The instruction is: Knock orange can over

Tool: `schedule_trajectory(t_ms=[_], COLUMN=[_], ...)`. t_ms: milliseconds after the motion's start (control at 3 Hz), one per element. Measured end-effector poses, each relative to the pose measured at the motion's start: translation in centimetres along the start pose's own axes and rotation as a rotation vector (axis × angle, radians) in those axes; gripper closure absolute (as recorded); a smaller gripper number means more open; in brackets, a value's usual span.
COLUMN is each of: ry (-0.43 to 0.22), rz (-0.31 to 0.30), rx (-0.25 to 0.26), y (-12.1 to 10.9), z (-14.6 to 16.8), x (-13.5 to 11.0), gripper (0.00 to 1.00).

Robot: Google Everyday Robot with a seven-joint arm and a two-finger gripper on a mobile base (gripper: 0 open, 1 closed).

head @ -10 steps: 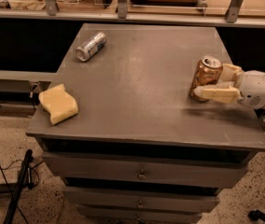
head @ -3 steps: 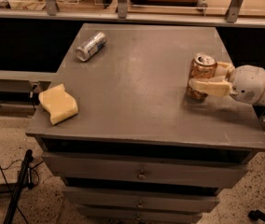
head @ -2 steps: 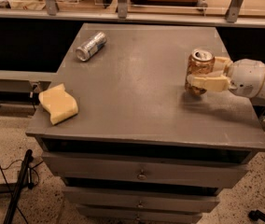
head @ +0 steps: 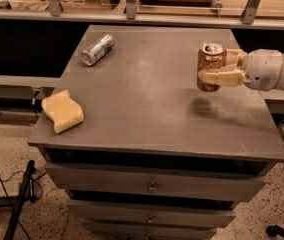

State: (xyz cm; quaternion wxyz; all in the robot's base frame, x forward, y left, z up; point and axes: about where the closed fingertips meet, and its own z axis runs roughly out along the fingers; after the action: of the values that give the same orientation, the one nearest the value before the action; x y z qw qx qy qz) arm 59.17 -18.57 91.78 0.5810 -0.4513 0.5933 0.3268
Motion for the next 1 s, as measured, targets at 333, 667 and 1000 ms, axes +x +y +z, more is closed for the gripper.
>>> schedule_trajectory(t_ms=[333,667,1000], ry=[0.051,0.139,0.259], rz=[-0.022,-0.057,-0.113], rx=[-0.003,0.009,0.024], y=[-0.8,-1.3,-1.5], z=[0.5,1.3,2.1], x=[-0.7,-1.0,-1.3], gripper=[0.66,0.67,0.66])
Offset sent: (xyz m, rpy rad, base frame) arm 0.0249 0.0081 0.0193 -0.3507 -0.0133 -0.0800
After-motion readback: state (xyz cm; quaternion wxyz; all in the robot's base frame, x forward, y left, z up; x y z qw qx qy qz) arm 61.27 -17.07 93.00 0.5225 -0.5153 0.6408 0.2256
